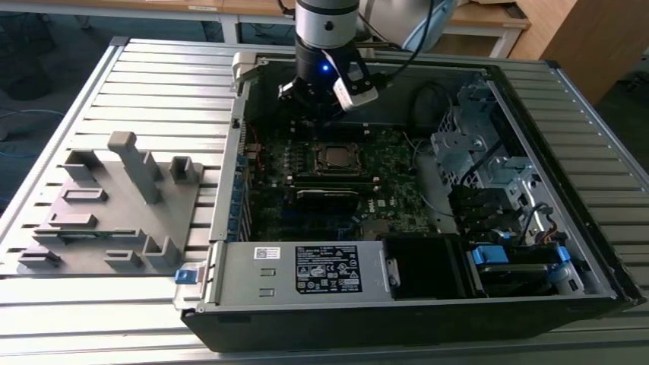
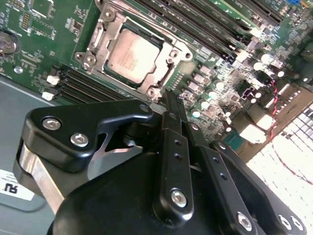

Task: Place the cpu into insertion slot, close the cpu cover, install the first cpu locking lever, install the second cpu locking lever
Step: 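Install the first cpu locking lever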

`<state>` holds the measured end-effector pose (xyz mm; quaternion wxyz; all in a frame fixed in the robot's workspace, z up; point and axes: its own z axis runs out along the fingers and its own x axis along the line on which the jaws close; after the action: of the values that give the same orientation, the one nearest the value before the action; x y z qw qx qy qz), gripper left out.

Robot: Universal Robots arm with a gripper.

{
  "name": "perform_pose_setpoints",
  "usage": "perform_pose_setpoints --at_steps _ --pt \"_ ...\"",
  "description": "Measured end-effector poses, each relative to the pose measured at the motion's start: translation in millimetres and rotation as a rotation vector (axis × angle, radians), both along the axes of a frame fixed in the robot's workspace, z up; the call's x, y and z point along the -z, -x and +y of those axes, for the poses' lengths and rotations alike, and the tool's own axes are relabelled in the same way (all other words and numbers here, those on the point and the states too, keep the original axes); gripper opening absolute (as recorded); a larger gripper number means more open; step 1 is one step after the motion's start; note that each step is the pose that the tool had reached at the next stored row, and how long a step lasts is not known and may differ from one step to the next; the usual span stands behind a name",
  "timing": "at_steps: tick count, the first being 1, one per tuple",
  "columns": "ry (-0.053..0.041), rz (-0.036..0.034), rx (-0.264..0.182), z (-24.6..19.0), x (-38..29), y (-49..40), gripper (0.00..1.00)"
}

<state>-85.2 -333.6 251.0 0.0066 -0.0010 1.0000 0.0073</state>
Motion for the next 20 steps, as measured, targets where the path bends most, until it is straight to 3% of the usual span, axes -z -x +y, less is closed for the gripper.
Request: perform_pose_setpoints --at_steps 11,13,17,20 --pt "-0.0009 0.0000 0.000 0.0 0.4 15.7 0.10" --pt "-0.0107 0.0000 0.000 -0.1 0.4 16.0 0.10" --pt "-0.0522 -0.0001 0.000 -0.3 0.5 16.3 0.10" --pt "-0.0599 -0.0002 0.000 -0.7 0.5 19.1 0.10"
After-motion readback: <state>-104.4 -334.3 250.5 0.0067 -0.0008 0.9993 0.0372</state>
